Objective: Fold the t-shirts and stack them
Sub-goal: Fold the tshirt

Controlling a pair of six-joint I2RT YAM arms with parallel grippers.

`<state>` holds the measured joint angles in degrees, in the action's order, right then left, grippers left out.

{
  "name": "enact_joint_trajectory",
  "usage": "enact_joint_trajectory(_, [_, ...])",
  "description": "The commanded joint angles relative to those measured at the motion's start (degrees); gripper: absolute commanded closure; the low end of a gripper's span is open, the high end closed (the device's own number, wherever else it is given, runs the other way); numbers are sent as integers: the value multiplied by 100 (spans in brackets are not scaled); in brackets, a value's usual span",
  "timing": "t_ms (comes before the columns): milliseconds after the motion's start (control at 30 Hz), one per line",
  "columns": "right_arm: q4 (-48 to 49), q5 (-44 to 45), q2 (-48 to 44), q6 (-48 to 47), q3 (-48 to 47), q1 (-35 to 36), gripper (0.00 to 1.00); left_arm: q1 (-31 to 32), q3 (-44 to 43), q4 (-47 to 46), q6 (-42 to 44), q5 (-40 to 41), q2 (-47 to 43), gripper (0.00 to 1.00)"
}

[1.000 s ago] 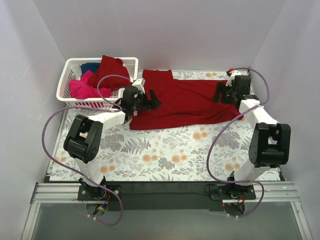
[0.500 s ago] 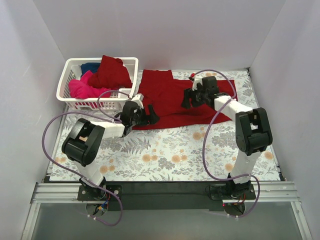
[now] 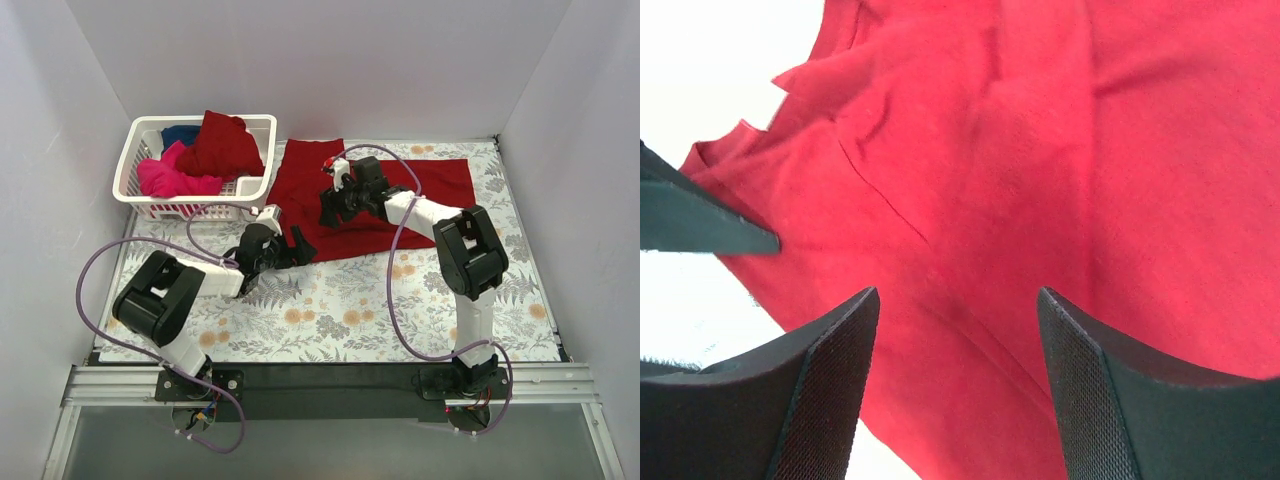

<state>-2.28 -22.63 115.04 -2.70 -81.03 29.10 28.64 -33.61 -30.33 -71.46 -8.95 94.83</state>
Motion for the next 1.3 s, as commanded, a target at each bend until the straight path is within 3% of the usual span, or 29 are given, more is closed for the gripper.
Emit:
enact_joint_trajectory(0, [176,83,97,-178,-255,183,42,124,415,299,-201,139,-324,20])
enact_joint_trajectory(567, [35,892,62,-442,457,746,54,168,750,668,-78,209,-887,20])
enact_joint_trajectory(1000, [-114,1911,343,-591,352,1010,67,168,864,686,-70,245,-1001,20])
enact_joint_trajectory(1200, [-97,1956,466,-539,255,1045,79,168,917,730,-43,289,-1089,20])
enact_joint_trajectory(1267, [-88,1956,484,-495,159,1054,88,168,943,747,-35,315,-1089,20])
